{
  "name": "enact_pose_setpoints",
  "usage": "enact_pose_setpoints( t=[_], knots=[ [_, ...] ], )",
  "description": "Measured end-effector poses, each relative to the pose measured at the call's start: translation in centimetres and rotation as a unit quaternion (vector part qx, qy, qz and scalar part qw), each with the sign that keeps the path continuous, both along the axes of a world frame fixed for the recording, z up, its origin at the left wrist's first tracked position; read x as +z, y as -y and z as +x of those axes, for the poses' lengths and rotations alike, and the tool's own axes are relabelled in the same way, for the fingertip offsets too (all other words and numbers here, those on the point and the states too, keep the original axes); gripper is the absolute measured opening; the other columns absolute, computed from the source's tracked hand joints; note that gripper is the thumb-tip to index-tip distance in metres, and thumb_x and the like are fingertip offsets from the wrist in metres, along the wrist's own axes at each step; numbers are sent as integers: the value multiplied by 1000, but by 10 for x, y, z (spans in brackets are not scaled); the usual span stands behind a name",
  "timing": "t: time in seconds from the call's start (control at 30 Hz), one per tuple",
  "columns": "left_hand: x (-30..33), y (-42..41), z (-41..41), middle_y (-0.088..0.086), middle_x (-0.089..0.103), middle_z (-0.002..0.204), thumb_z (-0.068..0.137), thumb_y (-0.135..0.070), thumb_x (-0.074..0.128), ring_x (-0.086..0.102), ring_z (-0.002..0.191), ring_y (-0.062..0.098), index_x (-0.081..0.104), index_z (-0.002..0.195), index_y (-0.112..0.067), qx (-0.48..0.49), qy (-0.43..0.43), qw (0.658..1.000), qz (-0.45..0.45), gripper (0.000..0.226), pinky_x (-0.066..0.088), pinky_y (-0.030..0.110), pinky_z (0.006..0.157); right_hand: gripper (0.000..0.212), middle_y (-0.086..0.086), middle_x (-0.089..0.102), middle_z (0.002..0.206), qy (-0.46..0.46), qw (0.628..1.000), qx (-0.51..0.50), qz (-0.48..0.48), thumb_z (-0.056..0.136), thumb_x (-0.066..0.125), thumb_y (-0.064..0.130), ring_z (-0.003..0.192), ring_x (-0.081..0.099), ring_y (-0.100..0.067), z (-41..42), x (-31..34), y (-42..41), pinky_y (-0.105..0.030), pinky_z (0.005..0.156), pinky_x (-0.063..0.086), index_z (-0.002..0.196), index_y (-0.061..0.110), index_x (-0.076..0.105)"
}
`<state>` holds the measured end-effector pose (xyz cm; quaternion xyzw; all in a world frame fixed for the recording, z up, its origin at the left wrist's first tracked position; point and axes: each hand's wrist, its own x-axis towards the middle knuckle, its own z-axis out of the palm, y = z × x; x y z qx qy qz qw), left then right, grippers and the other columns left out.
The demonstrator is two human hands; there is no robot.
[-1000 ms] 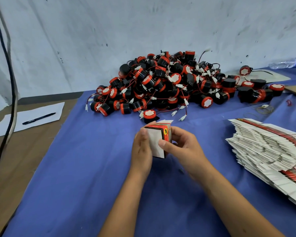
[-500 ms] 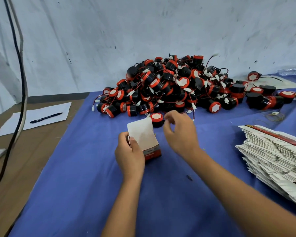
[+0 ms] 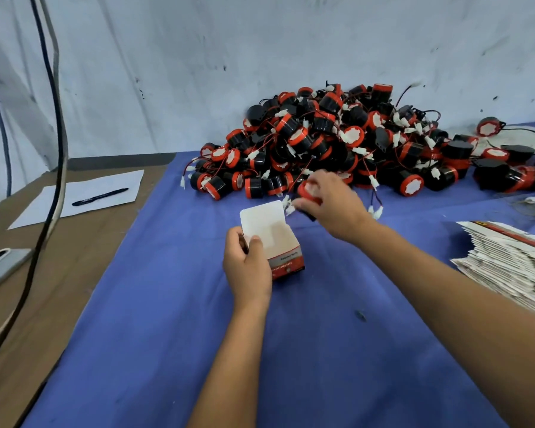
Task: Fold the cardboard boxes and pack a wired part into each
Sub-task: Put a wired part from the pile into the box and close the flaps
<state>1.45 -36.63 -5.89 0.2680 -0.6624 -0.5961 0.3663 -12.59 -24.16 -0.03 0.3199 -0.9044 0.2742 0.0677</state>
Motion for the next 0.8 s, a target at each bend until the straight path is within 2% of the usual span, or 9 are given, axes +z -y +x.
enact_pose_setpoints(
  t=[0.07,0.13,0.2,0.27,0.33,0.47,0.57,0.7,0.8],
  knots=[
    [1,-4,-1,0,64,87,92,-25,50,60,80,18,55,91,-16,-33,-28,999,25,10,46,33,65,48,-5,58,124,2,973,43,-225,96,66,45,106,60,-27,26,16,-14,-47,87,53,130,15,48],
    [2,-8,0,-8,65,83,88,-30,47,58,78,14,59,91,-19,-56,-36,998,14,16,47,31,66,51,2,59,128,-7,952,148,-269,91,69,45,114,60,-18,60,34,-19,-40,93,55,133,21,50],
    [3,-12,2,-16,70,86,95,-23,48,63,80,11,65,93,-25,-82,-42,996,-11,17,51,23,68,54,10,57,130,-28,959,215,-185,89,72,44,118,56,-9,89,39,-12,-32,98,51,136,27,51],
    [2,-14,3,-7,78,101,102,-5,46,72,95,15,73,103,-25,-116,-54,991,26,34,60,28,79,52,9,58,130,-11,972,220,-83,91,74,38,117,55,-15,105,35,-6,-36,97,49,136,29,50],
    [1,-13,5,0,79,103,101,4,42,74,98,20,76,104,-23,-144,-51,987,59,43,63,36,80,48,4,58,127,9,985,172,-14,93,72,34,113,54,-23,106,26,-8,-44,92,48,134,27,47],
    [2,-11,6,5,77,98,107,-8,43,69,90,19,75,97,-22,-155,-37,987,24,36,57,42,80,46,1,59,110,-13,995,68,66,92,72,32,95,55,-28,105,19,-20,-44,72,49,123,22,40],
    [3,-14,6,4,77,97,110,-18,43,69,88,18,74,99,-19,-159,-37,986,38,33,56,45,81,41,1,56,101,-39,990,25,130,89,73,29,91,53,-28,110,17,-18,-37,60,38,112,20,39],
    [3,-16,8,4,74,93,101,-29,56,69,86,24,71,104,-17,-199,-22,980,11,20,59,55,78,29,-1,50,119,-23,986,29,162,93,61,17,115,43,-24,115,12,-16,-38,83,52,122,22,60],
    [2,-15,7,2,76,98,94,-5,58,72,93,26,70,108,-18,-198,1,980,-12,23,61,50,81,29,-3,38,128,-34,983,26,181,98,51,15,123,31,-24,122,3,-23,-38,91,53,121,23,66]
  ],
)
